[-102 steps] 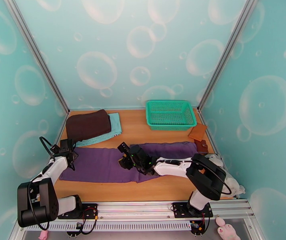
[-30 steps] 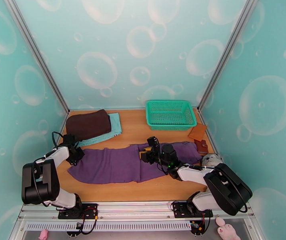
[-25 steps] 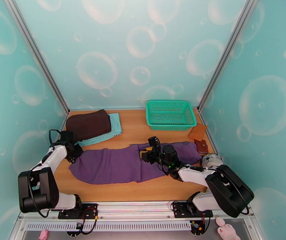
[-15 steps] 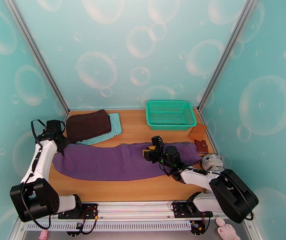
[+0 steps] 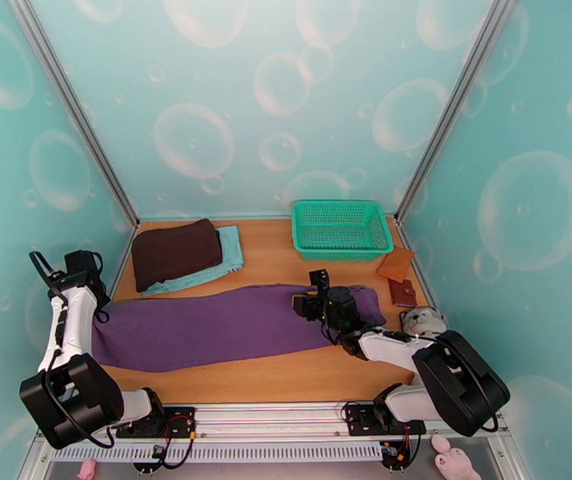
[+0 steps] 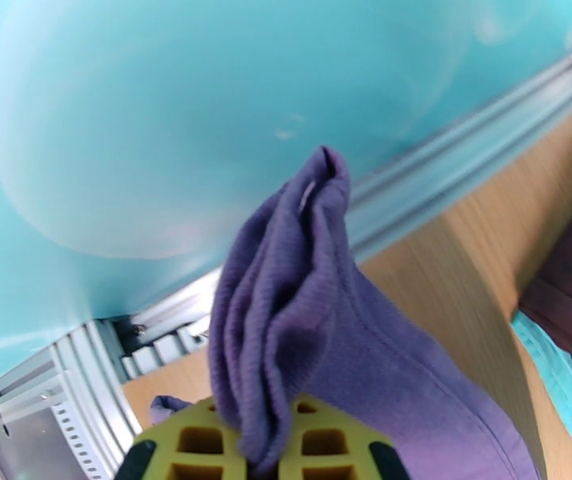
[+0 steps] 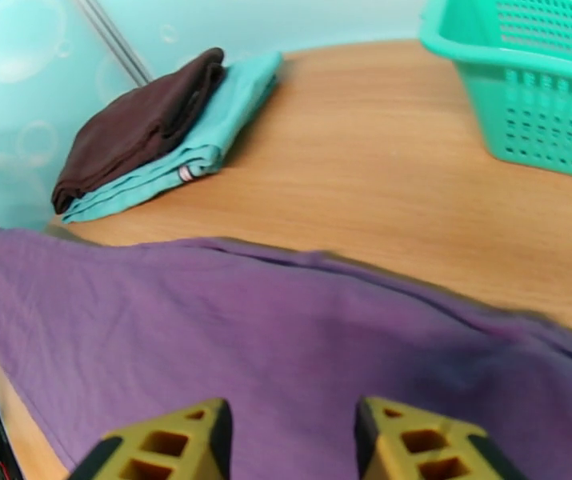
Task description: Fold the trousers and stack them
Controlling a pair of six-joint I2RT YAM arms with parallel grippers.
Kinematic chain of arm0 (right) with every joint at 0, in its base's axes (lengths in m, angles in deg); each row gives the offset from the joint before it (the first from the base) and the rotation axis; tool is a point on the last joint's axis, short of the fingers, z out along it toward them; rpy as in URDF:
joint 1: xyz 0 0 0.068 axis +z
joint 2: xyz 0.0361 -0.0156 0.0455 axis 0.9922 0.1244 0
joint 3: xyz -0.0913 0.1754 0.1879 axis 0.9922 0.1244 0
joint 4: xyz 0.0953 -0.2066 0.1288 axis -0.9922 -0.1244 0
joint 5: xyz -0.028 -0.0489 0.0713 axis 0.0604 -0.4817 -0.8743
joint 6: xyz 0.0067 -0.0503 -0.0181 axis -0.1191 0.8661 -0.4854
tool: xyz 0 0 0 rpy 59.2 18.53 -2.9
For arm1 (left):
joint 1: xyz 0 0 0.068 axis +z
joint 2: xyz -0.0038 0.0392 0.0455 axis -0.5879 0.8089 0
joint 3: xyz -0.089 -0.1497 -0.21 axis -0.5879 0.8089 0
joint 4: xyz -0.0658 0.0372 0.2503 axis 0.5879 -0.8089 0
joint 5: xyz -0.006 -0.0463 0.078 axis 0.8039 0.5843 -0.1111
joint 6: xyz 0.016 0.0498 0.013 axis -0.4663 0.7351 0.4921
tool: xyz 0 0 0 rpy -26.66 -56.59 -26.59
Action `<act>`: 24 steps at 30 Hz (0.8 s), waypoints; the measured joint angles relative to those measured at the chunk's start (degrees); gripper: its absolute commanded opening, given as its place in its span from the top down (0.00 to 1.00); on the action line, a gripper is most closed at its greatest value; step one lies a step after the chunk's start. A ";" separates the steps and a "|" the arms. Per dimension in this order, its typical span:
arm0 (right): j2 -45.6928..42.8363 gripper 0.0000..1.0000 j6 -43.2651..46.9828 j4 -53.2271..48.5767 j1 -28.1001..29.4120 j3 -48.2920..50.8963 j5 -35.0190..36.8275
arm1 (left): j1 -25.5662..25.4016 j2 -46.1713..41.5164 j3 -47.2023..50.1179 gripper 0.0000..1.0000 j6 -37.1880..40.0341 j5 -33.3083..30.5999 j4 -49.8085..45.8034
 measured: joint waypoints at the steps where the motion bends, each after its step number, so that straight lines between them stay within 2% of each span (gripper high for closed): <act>1: 0.00 0.53 -0.02 -0.04 0.02 0.00 -0.02 | 0.00 0.02 0.00 1.00 0.00 -0.85 0.04; 6: -0.13 0.51 -0.02 1.55 0.00 0.37 -2.03 | -0.66 0.66 0.02 1.00 -0.20 -3.02 0.13; 9: -0.24 0.51 -0.02 3.39 0.00 0.83 -3.87 | -4.00 -0.31 0.76 1.00 -0.70 -1.22 0.55; 15: -0.35 0.50 0.00 5.49 0.02 1.07 -6.43 | -21.77 -7.52 5.49 1.00 -7.32 4.87 0.57; 17: -0.63 0.50 0.00 6.08 0.02 1.27 -6.56 | -26.25 -10.25 7.34 1.00 -11.19 6.86 0.85; 20: -1.09 0.50 0.00 6.34 0.00 1.66 -6.56 | -33.62 -15.37 11.72 1.00 -20.26 9.51 2.60; 24: -1.22 0.49 0.00 6.29 0.00 1.77 -6.58 | -46.10 -20.04 17.38 1.00 -36.41 11.69 5.35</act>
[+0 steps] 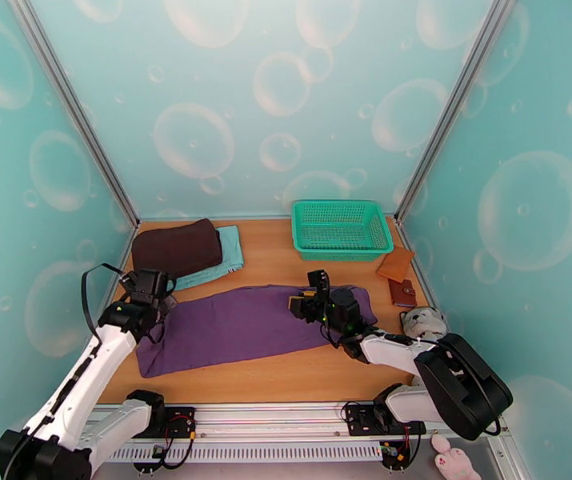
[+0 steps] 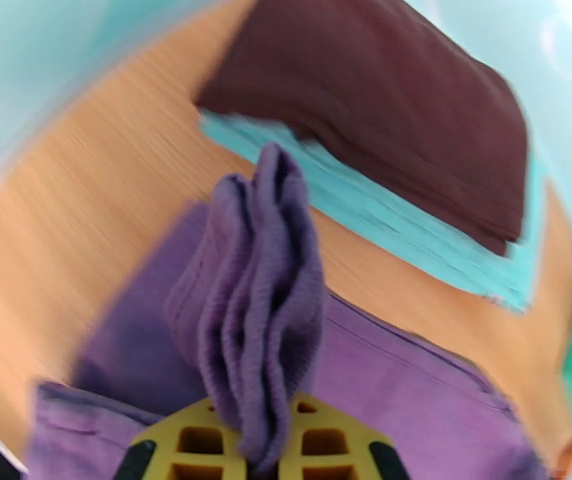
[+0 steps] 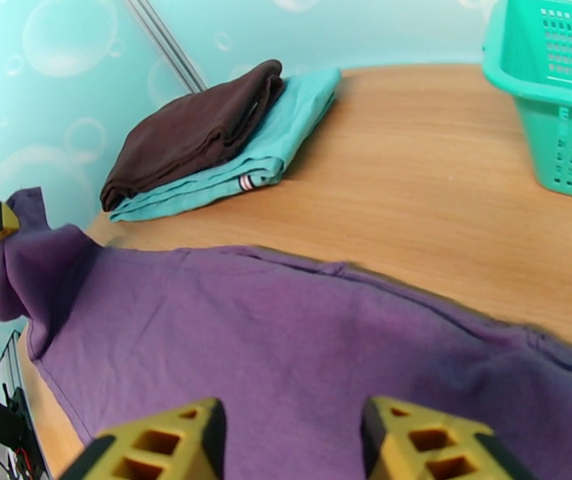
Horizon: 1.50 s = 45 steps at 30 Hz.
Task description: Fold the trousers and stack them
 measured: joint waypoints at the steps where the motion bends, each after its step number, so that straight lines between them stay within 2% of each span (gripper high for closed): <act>1: 0.00 0.49 0.00 0.00 0.00 0.00 0.02 | -3.39 0.24 0.55 1.00 -3.78 -0.31 0.44; 3: -0.02 0.49 0.02 0.00 0.00 0.00 0.02 | -10.49 2.38 0.63 1.00 -10.95 -1.60 1.79; 6: -0.04 0.49 0.02 -0.02 0.02 0.00 0.02 | -17.35 7.54 -0.33 1.00 -18.99 -4.28 3.91; 9: -0.11 0.49 0.04 -0.02 0.00 0.00 0.02 | -20.63 14.03 -2.99 1.00 -24.96 -7.21 5.84; 14: -0.37 0.48 0.07 -0.04 0.00 0.00 0.09 | -23.28 22.67 -7.69 0.99 -30.88 -10.93 8.41; 16: -0.37 0.48 0.07 -0.04 0.00 0.00 0.07 | -24.61 25.97 -10.27 0.94 -32.50 -11.91 8.44; 20: -0.37 0.48 0.07 -0.04 0.00 0.00 0.07 | -26.86 31.61 -13.88 0.75 -34.69 -13.27 8.81; 24: -0.37 0.48 0.07 -0.04 0.00 0.00 0.07 | -28.13 34.32 -14.03 0.46 -29.86 -12.79 13.31; 28: -0.37 0.48 0.11 -0.07 0.00 0.00 0.07 | -28.85 33.53 -12.68 0.26 -15.43 -9.05 24.37; 31: -0.37 0.48 0.28 -0.07 0.00 0.00 0.11 | -29.88 27.47 -6.97 0.17 -5.11 -7.21 33.24; 34: -0.44 0.48 0.52 0.07 0.00 0.07 0.11 | -30.25 17.64 -0.96 0.01 2.16 -7.41 36.70; 37: -0.94 0.48 0.52 1.44 0.00 1.05 -0.04 | -29.27 10.67 2.14 0.01 6.97 -6.27 37.94; 41: -0.85 0.48 0.55 2.89 0.00 1.46 -2.29 | -29.51 9.05 4.63 0.01 9.70 -4.98 36.61; 45: 1.92 0.57 0.11 0.20 0.33 -2.25 -8.46 | -30.38 4.11 11.13 0.01 8.96 -5.79 31.41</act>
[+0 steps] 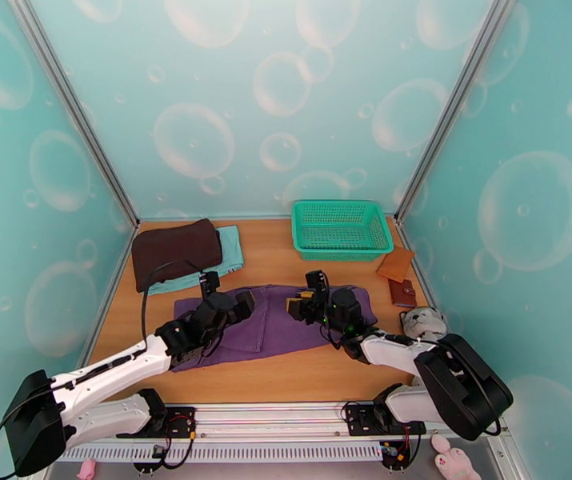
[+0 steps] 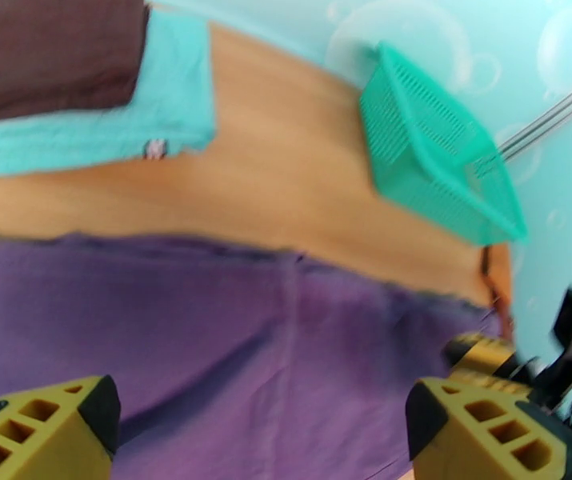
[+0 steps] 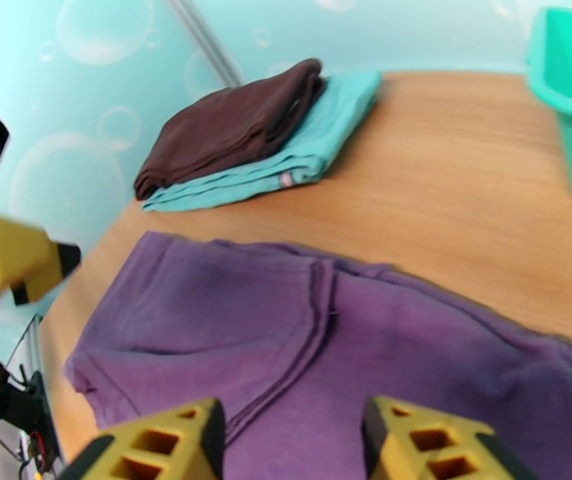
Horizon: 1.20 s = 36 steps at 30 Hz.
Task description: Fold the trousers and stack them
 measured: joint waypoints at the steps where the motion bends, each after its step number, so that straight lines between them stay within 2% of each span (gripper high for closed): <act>1: 0.74 0.58 -0.13 -1.27 0.59 -1.38 -0.87 | 0.15 -2.67 1.84 0.01 -0.17 -0.63 -0.90; 3: 1.90 0.58 -0.33 -5.62 3.80 -5.20 -1.36 | 2.05 -9.94 5.64 0.01 -0.39 -0.72 -2.40; 6: 1.46 0.55 -1.36 -10.01 11.41 -7.96 1.84 | 9.55 -18.73 9.01 0.01 0.55 2.43 -2.84; 9: 0.48 0.55 -5.90 -11.93 19.04 -7.32 6.93 | 15.89 -21.99 11.30 0.01 2.19 7.98 -2.27; 12: 2.82 0.54 -11.21 -12.15 22.34 -7.04 10.05 | 18.78 -21.81 13.79 0.01 3.72 13.38 -1.64; 19: 13.77 0.54 -19.52 -12.74 28.04 -7.32 17.29 | 19.10 -22.56 18.10 0.01 4.72 19.21 0.98; 27: 13.84 0.54 -23.08 -14.51 30.75 -8.55 23.47 | 19.10 -24.81 22.10 0.01 4.68 21.40 3.02; 36: 13.49 0.54 -23.12 -19.17 32.30 -10.51 27.43 | 19.10 -27.52 21.31 0.01 3.48 19.06 -0.44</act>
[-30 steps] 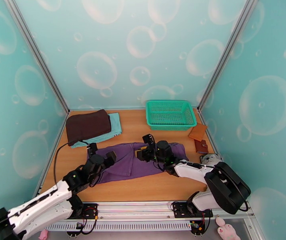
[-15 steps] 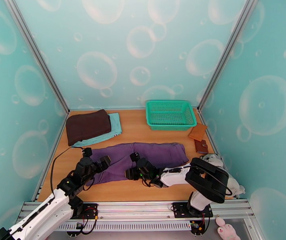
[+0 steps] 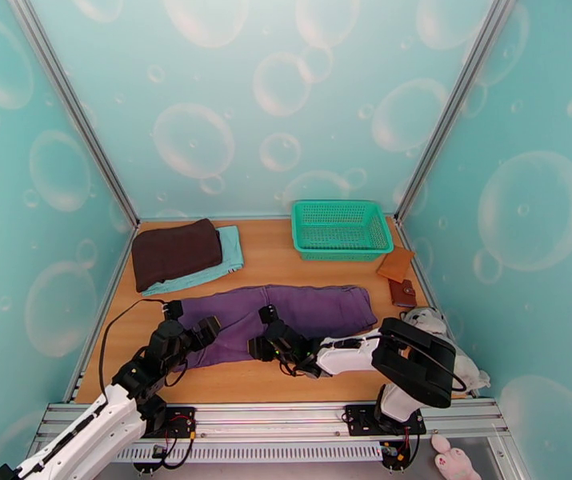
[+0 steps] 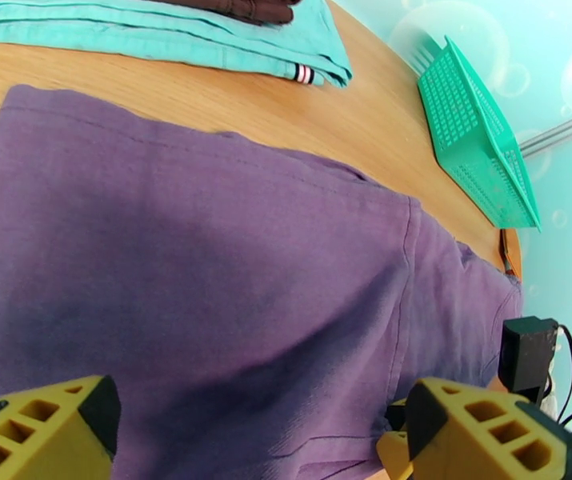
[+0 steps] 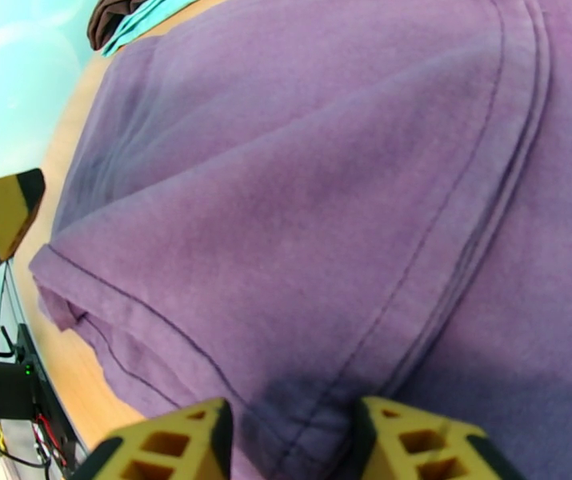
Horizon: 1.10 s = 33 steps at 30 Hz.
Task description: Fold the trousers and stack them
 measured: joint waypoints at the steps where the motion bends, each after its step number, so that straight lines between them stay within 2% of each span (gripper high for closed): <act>1: -0.17 0.54 0.00 -0.35 0.00 0.00 0.26 | 0.00 -0.35 0.02 0.01 -0.37 -0.33 -0.15; 13: -0.61 0.55 0.00 -2.23 0.00 -0.02 0.90 | 0.00 -2.73 1.86 0.01 -2.45 -0.79 0.63; 21: -0.59 0.55 0.00 -5.51 0.48 -2.27 1.05 | 0.00 -4.04 4.02 0.01 -5.46 -4.39 0.61; 29: -0.55 0.56 -0.13 -8.07 0.68 -2.71 1.75 | 0.00 -5.09 6.12 0.01 -6.54 -4.70 1.84; 33: 0.22 0.59 -0.20 -8.09 0.68 -3.17 1.88 | 0.00 -5.09 6.86 0.01 -6.73 -4.68 2.69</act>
